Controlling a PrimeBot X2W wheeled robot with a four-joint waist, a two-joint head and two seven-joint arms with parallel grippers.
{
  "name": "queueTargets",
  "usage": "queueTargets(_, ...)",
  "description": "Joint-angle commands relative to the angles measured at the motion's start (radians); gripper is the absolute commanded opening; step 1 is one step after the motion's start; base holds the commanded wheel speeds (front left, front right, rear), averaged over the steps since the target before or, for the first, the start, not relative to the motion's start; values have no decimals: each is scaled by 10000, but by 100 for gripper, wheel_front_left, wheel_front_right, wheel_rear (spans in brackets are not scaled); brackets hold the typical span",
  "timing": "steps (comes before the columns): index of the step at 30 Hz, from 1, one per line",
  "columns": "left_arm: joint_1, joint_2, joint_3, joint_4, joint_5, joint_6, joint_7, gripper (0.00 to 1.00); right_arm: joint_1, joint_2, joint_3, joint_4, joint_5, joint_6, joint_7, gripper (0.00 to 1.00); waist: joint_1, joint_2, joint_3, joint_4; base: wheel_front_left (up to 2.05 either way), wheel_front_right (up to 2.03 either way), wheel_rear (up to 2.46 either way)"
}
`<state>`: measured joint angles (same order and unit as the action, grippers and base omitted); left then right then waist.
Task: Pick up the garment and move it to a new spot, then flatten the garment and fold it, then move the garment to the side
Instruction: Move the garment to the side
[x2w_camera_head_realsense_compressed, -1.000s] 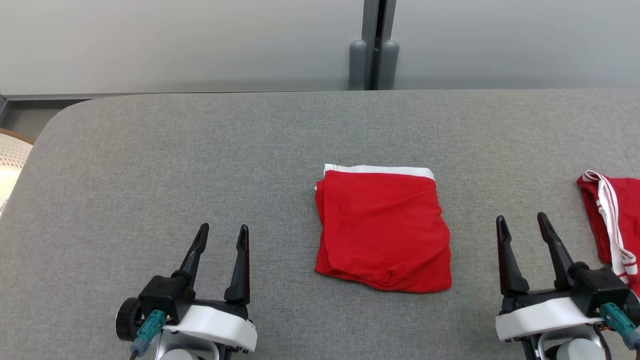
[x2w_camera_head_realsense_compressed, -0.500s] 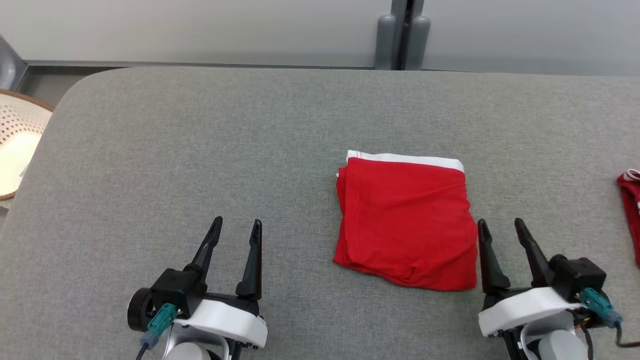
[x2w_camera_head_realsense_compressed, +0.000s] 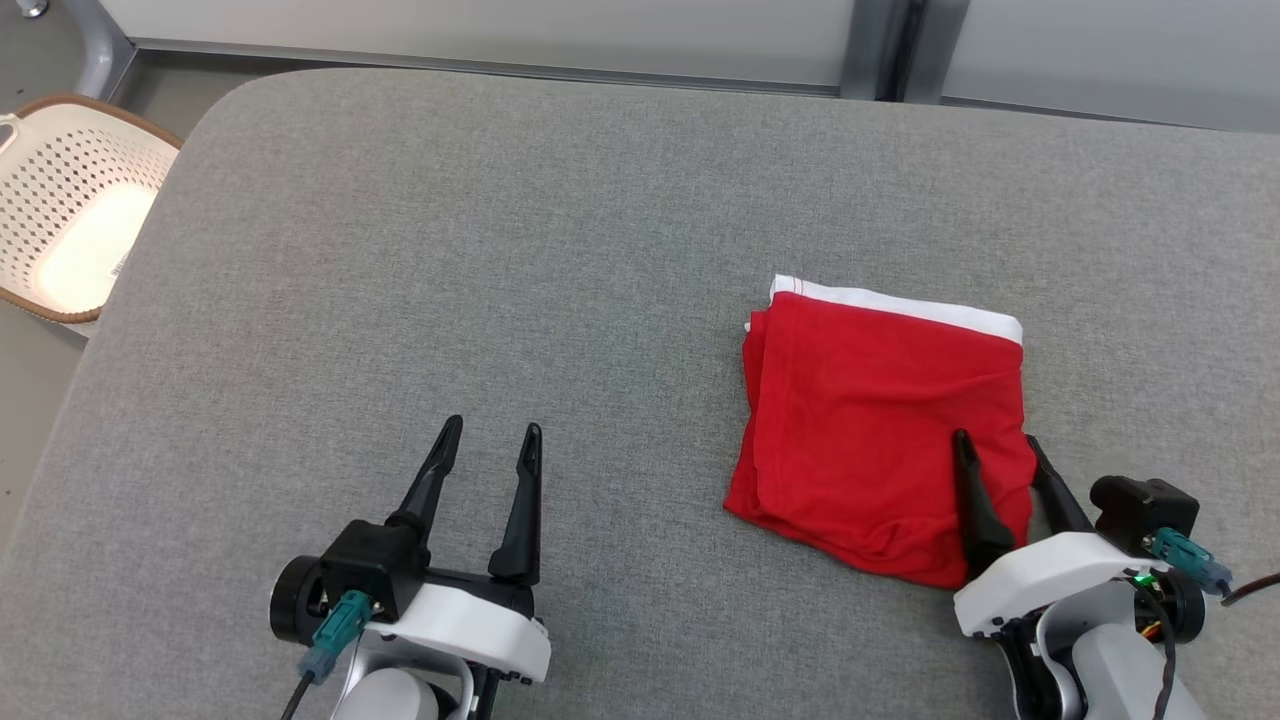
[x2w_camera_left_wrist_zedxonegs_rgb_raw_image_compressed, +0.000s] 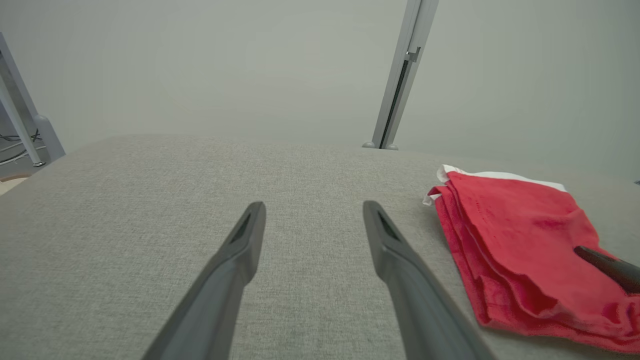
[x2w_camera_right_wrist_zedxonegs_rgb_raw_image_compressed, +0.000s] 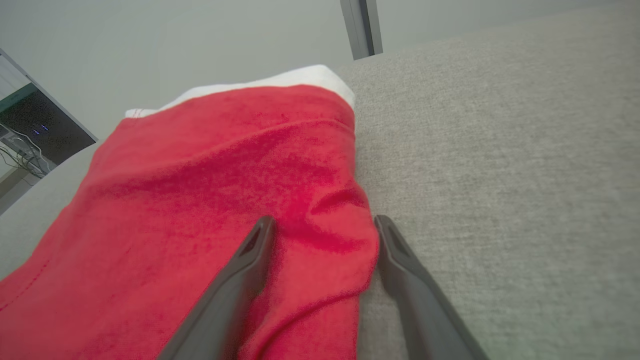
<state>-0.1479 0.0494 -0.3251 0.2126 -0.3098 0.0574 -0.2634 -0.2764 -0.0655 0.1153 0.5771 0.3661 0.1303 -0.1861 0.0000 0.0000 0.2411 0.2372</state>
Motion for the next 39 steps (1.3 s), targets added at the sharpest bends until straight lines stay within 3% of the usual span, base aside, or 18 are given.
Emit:
queueTargets(1, -101, 32, -8, 18, -36, 34, -9, 100, -33, 50, 129, 258, 105, 18, 10, 100, 0, 0, 19, 45, 0, 0, 0)
queueTargets(2, -97, 35, -16, 20, -38, 41, -11, 100, -70, 59, 230, 359, 92, 26, 20, 71, 0, 0, 17, 54, 0, 0, 0)
queueTargets(3, -89, 37, -10, 25, -37, 55, -9, 100, -123, 29, 285, 460, 13, 26, -31, 18, 0, 0, 9, 53, 0, 0, 0)
queueTargets(4, -57, 37, 17, 48, -22, 83, -9, 100, -184, -66, 340, 592, -166, 23, -202, 0, 0, 0, -26, 5, 0, 0, 0)
queueTargets(11, -102, 34, 173, -383, 66, -42, -9, 100, -615, -601, 350, 471, -1590, 0, -710, 0, 0, 0, -183, -520, 0, 0, 0)
queueTargets(19, -283, 34, 130, -750, 228, -151, -9, 100, -965, -1405, 1060, -759, -3690, 0, -801, 0, 0, 0, -152, -1516, 0, 0, 0)
queueTargets(27, -627, 37, -14, -989, 566, -355, -9, 100, -1574, -3330, 2647, -2015, -4307, -5, -799, 0, 0, 0, 243, -3053, 0, 0, 0)
queueTargets(35, -1415, 45, -278, -1022, 1036, -662, -9, 100, -2778, -5645, 3724, -2027, -3476, -8, -800, 0, 0, 0, 1255, -4264, 0, 0, 0)
queueTargets(39, -1909, 41, -361, -966, 1266, -838, -9, 100, -3435, -6498, 3738, -1586, -3167, -8, -801, 0, 0, 0, 2014, -4597, 0, 0, 0)
